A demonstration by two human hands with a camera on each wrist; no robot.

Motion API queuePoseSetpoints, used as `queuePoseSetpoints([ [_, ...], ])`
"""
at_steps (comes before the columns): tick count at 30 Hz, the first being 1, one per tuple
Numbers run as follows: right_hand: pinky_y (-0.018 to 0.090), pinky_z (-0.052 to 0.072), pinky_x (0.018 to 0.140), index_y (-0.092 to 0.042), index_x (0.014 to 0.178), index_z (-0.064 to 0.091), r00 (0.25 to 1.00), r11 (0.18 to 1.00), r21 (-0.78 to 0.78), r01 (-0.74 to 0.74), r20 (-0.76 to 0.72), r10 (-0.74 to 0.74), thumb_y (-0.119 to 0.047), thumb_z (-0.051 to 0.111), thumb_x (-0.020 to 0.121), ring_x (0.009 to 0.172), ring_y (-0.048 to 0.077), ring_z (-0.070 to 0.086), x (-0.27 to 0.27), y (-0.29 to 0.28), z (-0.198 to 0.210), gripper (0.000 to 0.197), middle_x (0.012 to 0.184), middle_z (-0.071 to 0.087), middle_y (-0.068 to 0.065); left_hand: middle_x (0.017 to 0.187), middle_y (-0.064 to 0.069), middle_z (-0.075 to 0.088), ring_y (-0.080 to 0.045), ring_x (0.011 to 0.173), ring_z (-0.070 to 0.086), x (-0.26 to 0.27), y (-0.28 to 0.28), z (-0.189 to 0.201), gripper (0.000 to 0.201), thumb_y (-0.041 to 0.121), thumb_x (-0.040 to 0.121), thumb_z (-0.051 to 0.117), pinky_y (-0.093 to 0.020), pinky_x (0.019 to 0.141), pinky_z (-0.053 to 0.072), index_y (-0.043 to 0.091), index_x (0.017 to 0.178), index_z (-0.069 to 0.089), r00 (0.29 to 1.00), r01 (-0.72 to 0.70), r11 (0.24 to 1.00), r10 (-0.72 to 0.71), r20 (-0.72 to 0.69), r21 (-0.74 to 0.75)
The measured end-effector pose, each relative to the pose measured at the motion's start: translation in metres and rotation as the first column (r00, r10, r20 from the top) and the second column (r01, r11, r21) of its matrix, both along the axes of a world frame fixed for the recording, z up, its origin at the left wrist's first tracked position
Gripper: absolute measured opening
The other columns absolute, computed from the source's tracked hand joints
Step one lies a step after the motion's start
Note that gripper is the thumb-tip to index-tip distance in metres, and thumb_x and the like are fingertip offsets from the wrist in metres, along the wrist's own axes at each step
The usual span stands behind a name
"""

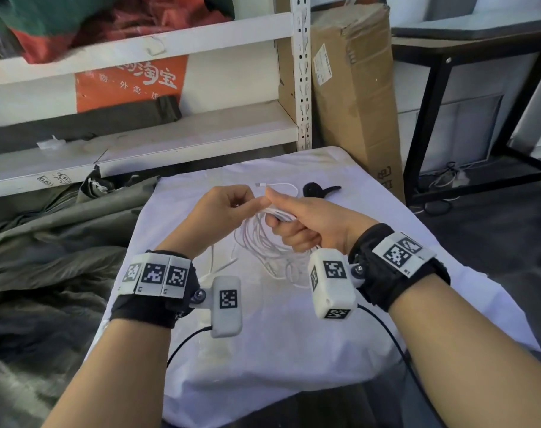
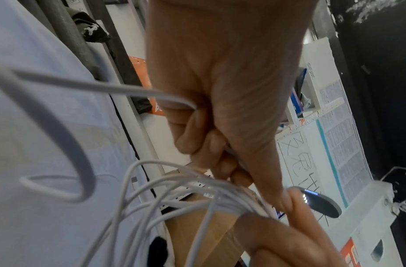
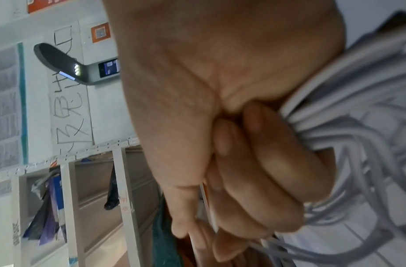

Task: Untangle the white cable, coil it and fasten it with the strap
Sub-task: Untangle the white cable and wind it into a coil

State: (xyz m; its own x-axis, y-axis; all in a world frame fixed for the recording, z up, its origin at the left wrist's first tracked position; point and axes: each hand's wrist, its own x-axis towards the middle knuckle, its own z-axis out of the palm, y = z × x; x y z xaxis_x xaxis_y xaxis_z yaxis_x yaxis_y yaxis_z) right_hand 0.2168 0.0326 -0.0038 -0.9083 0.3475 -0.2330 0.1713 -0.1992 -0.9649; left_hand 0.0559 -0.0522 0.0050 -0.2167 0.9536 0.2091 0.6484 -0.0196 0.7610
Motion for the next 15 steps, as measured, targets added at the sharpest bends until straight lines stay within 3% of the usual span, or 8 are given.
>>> queuePoseSetpoints([
  [3, 0.02, 0.008, 0.038, -0.018, 0.068, 0.05, 0.999, 0.999, -0.008, 0.034, -0.031, -0.034, -0.044, 0.04, 0.098, 0.033, 0.002, 0.018, 0.003, 0.005, -0.001, 0.04, 0.045, 0.027, -0.01, 0.049, 0.009, 0.04, -0.007, 0.045, 0.03, -0.005, -0.006, 0.007, 0.034, 0.04, 0.083, 0.066, -0.013, 0.045, 0.028, 0.013, 0.067, 0.052, 0.993, 0.097, 0.983, -0.084, 0.086, -0.155],
  [5, 0.018, 0.011, 0.034, -0.018, 0.068, 0.048, 0.991, 0.991, -0.082, 0.105, -0.078, -0.112, -0.038, 0.039, 0.099, 0.031, 0.001, 0.02, 0.005, 0.011, 0.0, 0.038, 0.043, 0.028, -0.011, 0.052, 0.009, 0.049, -0.004, 0.044, 0.035, -0.015, -0.008, 0.008, 0.028, 0.04, 0.082, 0.069, -0.018, 0.049, 0.033, 0.015, 0.073, 0.06, 0.999, 0.027, 0.978, -0.036, -0.038, -0.205],
  [7, 0.015, 0.015, 0.03, -0.018, 0.068, 0.045, 0.959, 0.957, -0.195, 0.214, -0.143, -0.244, -0.035, 0.038, 0.1, 0.029, 0.002, 0.022, 0.009, 0.021, 0.0, 0.037, 0.041, 0.029, -0.011, 0.055, 0.009, 0.055, -0.003, 0.044, 0.039, -0.024, -0.007, 0.005, 0.024, 0.04, 0.085, 0.065, -0.022, 0.053, 0.036, 0.02, 0.073, 0.063, 0.971, -0.143, 0.982, 0.116, -0.208, -0.12],
  [11, 0.015, 0.016, 0.026, -0.017, 0.067, 0.041, 0.839, 0.816, -0.441, 0.374, -0.214, -0.5, -0.035, 0.036, 0.101, 0.026, 0.003, 0.021, 0.011, 0.032, -0.001, 0.039, 0.038, 0.026, -0.009, 0.063, 0.003, 0.06, -0.011, 0.054, 0.049, -0.032, -0.002, -0.001, 0.023, 0.034, 0.091, 0.059, -0.02, 0.052, 0.037, 0.012, 0.082, 0.063, 0.898, -0.378, 0.919, 0.394, -0.197, 0.111],
  [13, 0.015, 0.017, 0.025, -0.016, 0.067, 0.04, 0.776, 0.743, -0.529, 0.41, -0.225, -0.589, -0.034, 0.035, 0.102, 0.024, 0.003, 0.021, 0.011, 0.037, -0.004, 0.04, 0.035, 0.027, -0.008, 0.076, 0.002, 0.064, -0.013, 0.066, 0.055, -0.041, -0.002, -0.004, 0.023, 0.031, 0.092, 0.057, -0.017, 0.059, 0.038, 0.01, 0.089, 0.064, 0.854, -0.439, 0.884, 0.466, -0.231, 0.162],
  [15, 0.015, 0.016, 0.025, -0.016, 0.067, 0.038, 0.716, 0.681, -0.592, 0.432, -0.233, -0.658, -0.033, 0.032, 0.103, 0.023, 0.003, 0.022, 0.013, 0.042, -0.008, 0.04, 0.035, 0.028, -0.008, 0.088, 0.001, 0.063, -0.016, 0.08, 0.056, -0.051, -0.004, -0.009, 0.024, 0.033, 0.092, 0.057, -0.023, 0.072, 0.039, 0.011, 0.097, 0.064, 0.824, -0.475, 0.868, 0.497, -0.274, 0.145],
])
